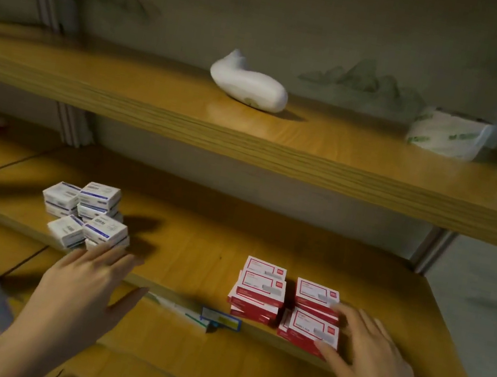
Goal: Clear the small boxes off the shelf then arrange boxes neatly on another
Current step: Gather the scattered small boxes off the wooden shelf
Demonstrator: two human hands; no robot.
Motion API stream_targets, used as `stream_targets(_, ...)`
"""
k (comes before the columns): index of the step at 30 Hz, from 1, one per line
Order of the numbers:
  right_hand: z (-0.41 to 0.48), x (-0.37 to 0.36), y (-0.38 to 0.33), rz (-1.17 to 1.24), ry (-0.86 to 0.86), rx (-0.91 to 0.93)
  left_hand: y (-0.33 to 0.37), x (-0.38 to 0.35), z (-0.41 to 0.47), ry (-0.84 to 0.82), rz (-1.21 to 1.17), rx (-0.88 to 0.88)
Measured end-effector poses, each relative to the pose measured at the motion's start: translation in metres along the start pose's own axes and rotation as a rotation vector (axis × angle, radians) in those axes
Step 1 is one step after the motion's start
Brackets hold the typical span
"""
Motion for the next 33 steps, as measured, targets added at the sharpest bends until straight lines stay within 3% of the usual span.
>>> stream_targets(5, -0.007, 0.028, -0.074, 0.081, 0.034, 0.251, -0.026, 0.007, -0.029, -0.019, 0.03, 0.107)
stream_targets(12, -0.049, 0.008, -0.229, 0.171, -0.078, 0.769, -0.092, 0.017, -0.127, -0.054, 0.082, 0.384)
stream_targets(19, -0.109, -0.022, -0.37, 0.225, -0.235, 1.062, -0.167, 0.036, -0.255, -0.108, 0.136, 0.697)
stream_targets(22, -0.138, -0.035, -0.428, 0.233, -0.261, 1.142, -0.202, 0.042, -0.298, -0.125, 0.082, 0.787)
stream_targets(33, -0.203, -0.081, -0.621, 0.248, -0.191, 1.116, -0.352, 0.061, -0.401, -0.173, 0.161, 0.7)
Point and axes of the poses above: each hand's wrist, its own z-axis towards the middle knuckle, its own x-axis out of the back of the hand, y = z × x, the point moved 10 cm from there along z, towards the middle knuckle, and after that the axes turned 12 degrees about -x, right-handed, at the moved point
